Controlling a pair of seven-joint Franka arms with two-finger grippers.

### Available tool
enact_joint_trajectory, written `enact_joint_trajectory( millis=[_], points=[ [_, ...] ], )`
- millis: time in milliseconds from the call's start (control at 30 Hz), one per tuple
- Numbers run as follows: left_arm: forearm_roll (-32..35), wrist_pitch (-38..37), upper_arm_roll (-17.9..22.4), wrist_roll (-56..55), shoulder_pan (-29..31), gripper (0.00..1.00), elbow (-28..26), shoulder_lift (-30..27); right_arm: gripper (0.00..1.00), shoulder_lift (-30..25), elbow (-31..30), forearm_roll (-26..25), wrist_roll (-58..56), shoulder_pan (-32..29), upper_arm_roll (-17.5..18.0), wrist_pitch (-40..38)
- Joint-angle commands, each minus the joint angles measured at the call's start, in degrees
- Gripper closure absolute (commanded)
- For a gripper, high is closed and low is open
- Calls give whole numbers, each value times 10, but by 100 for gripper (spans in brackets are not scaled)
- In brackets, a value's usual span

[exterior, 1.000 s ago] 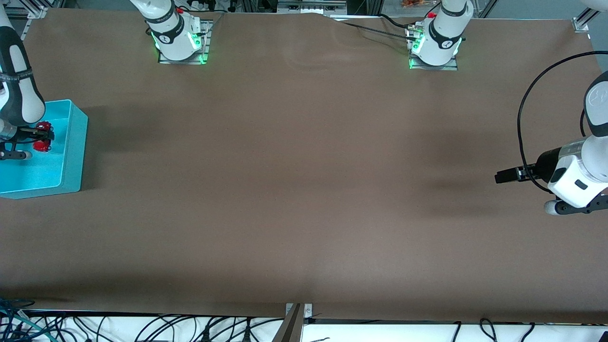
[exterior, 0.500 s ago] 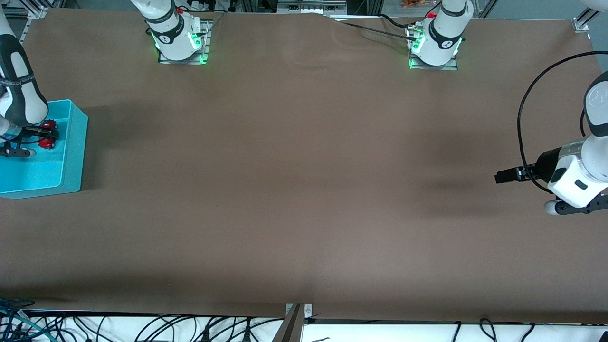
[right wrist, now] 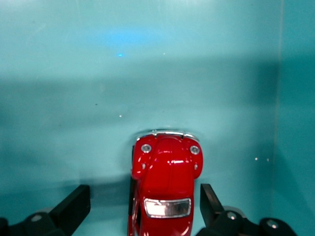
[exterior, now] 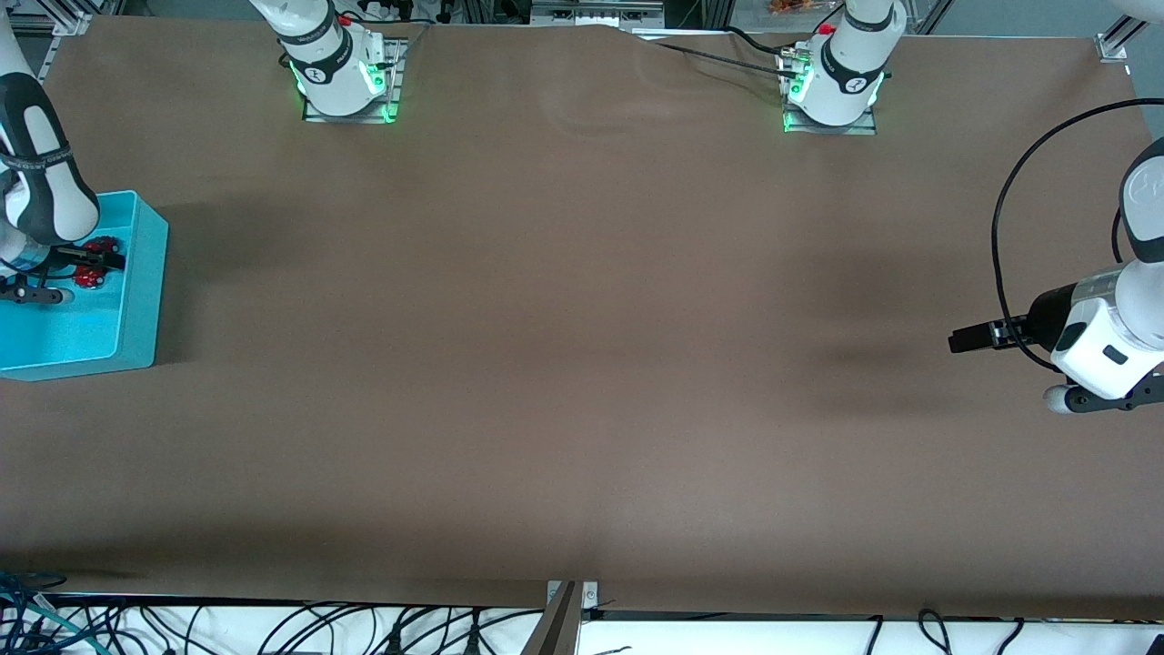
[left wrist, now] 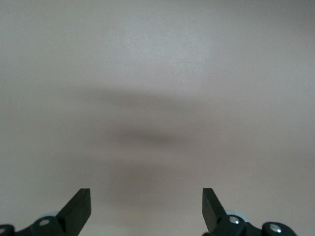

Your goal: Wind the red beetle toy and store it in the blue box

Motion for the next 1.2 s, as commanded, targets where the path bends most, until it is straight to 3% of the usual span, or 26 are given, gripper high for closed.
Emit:
enact_joint_trajectory(
  millis=[0, 533, 867, 1167],
  points=[
    [-5, -7, 2, 12, 1, 0, 22, 11, 0, -20, -6, 9, 4, -7, 19, -14],
    [-5, -7, 2, 12, 1, 0, 22, 11, 0, -69, 32, 7, -1, -5, 28, -157],
    [-5, -7, 2, 12, 1, 0, 22, 12, 0, -87, 35, 8, 0, 6, 38, -191],
    [-5, -7, 2, 12, 1, 0, 22, 12, 0, -107, 109, 12, 0, 34, 41, -320]
  ],
)
